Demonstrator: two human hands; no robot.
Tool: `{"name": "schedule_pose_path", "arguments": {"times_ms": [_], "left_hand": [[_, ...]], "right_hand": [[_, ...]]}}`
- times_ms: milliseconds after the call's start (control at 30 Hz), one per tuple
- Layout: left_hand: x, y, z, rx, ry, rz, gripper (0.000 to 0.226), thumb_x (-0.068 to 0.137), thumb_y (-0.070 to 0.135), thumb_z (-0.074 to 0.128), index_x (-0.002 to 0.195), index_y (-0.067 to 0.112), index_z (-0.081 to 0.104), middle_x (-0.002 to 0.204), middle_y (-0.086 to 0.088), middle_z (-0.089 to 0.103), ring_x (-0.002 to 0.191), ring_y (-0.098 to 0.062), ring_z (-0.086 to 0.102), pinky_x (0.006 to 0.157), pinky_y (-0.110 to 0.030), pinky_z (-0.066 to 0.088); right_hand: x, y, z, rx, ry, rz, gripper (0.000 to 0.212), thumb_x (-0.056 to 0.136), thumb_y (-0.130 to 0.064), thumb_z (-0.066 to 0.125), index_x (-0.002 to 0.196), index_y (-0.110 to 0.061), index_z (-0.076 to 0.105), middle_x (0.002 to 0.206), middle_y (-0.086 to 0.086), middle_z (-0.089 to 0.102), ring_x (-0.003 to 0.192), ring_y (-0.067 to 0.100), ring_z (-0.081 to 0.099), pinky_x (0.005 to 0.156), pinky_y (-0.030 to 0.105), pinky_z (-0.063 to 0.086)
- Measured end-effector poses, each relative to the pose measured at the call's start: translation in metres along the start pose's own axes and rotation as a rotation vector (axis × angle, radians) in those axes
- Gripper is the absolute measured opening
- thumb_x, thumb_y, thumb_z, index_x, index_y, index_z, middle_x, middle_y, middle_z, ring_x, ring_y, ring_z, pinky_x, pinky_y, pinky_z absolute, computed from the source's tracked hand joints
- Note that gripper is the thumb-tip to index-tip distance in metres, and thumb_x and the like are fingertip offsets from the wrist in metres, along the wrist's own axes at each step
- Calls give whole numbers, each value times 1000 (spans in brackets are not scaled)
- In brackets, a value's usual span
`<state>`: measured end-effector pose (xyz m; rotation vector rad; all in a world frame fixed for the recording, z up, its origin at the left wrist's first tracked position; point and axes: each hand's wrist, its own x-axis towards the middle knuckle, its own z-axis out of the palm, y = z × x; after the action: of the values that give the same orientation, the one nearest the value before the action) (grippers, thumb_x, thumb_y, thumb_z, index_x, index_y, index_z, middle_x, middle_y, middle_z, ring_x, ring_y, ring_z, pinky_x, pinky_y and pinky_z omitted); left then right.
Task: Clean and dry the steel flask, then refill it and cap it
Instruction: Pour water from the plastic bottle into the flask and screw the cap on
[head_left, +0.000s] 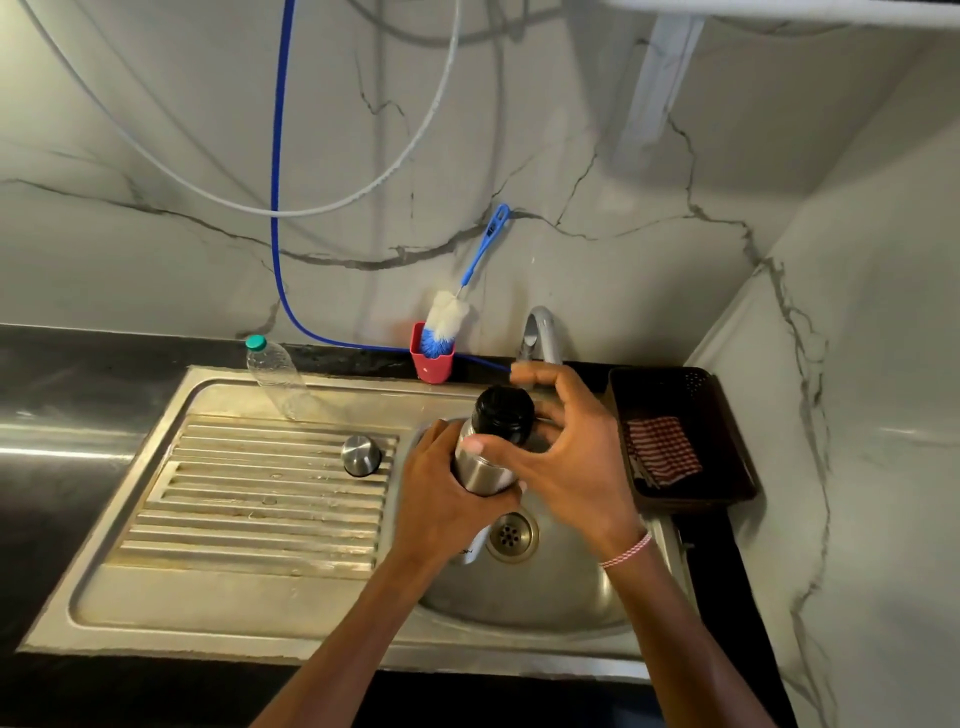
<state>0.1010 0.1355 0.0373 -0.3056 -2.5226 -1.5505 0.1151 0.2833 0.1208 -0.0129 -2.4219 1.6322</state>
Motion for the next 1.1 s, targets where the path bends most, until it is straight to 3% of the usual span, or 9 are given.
{"name": "schedule_pose_path", "arguments": {"times_ms": [67, 267, 433, 567, 633, 700, 800, 967, 1100], "left_hand": [[0, 2, -3, -18, 9, -11, 62, 56, 52, 86, 109, 36, 60, 101, 13, 67, 91, -8, 67, 79, -31, 58], [1, 7, -8, -43, -8, 2, 55, 55, 49, 88, 101, 48, 57, 96, 10, 69, 86, -9, 68, 74, -29, 58], [0, 5, -7, -30, -16, 13, 55, 55, 48, 88, 102, 37, 60, 94, 12, 67, 85, -10, 68, 72, -31, 59], [0, 7, -5, -34, -4, 28, 55, 56, 48, 85, 101, 50, 54, 97, 14, 67, 92, -1, 64, 78, -11, 49], [0, 7, -7, -51, -11, 14, 53, 57, 44, 85, 103, 48, 59, 99, 15, 69, 95, 2, 65, 80, -7, 46], [1, 6, -10, -51, -8, 4, 53, 58, 43, 88, 105, 40, 62, 97, 13, 69, 90, -5, 68, 74, -16, 52], [1, 6, -13, -16, -8, 31, 56, 57, 50, 87, 104, 46, 57, 96, 13, 65, 87, -6, 66, 73, -21, 55], [-1, 3, -12, -25, -15, 38, 55, 56, 56, 85, 101, 50, 53, 98, 12, 67, 88, -5, 66, 76, -14, 53], [-1, 2, -15, -54, -36, 12, 57, 57, 51, 87, 107, 34, 64, 99, 12, 69, 91, -6, 67, 75, -12, 50]], "right_hand": [[0, 1, -9, 167, -125, 13, 77, 68, -34, 91, 137, -25, 57, 128, -11, 67, 113, 5, 66, 95, 31, 57], [4, 0, -16, 246, -201, -29, 53, 75, -12, 86, 124, -17, 68, 119, -6, 73, 114, 13, 67, 101, 41, 54], [3, -3, -7, 101, -95, -47, 52, 64, -27, 95, 106, -18, 65, 103, -6, 74, 99, 8, 72, 88, 35, 60], [-1, -4, 7, -59, 41, -21, 75, 52, -55, 94, 110, -26, 56, 107, -14, 67, 99, 2, 67, 82, 25, 60], [-1, 0, 4, 68, -83, -13, 85, 59, -47, 94, 130, -30, 52, 125, -11, 64, 113, 6, 65, 93, 33, 58], [-1, 2, -3, 193, -203, -20, 83, 73, -31, 89, 144, -29, 46, 134, -8, 63, 121, 11, 63, 101, 39, 54], [1, 1, -8, 233, -222, -55, 66, 81, -17, 84, 140, -23, 54, 128, -7, 68, 121, 15, 64, 102, 47, 53], [2, -5, 10, -30, 22, -97, 67, 64, -48, 90, 123, -25, 70, 107, -16, 60, 105, 7, 67, 87, 32, 61], [5, -1, 0, 78, -215, -71, 82, 69, -35, 91, 143, -22, 56, 134, -12, 57, 122, 7, 60, 98, 33, 56]]}}
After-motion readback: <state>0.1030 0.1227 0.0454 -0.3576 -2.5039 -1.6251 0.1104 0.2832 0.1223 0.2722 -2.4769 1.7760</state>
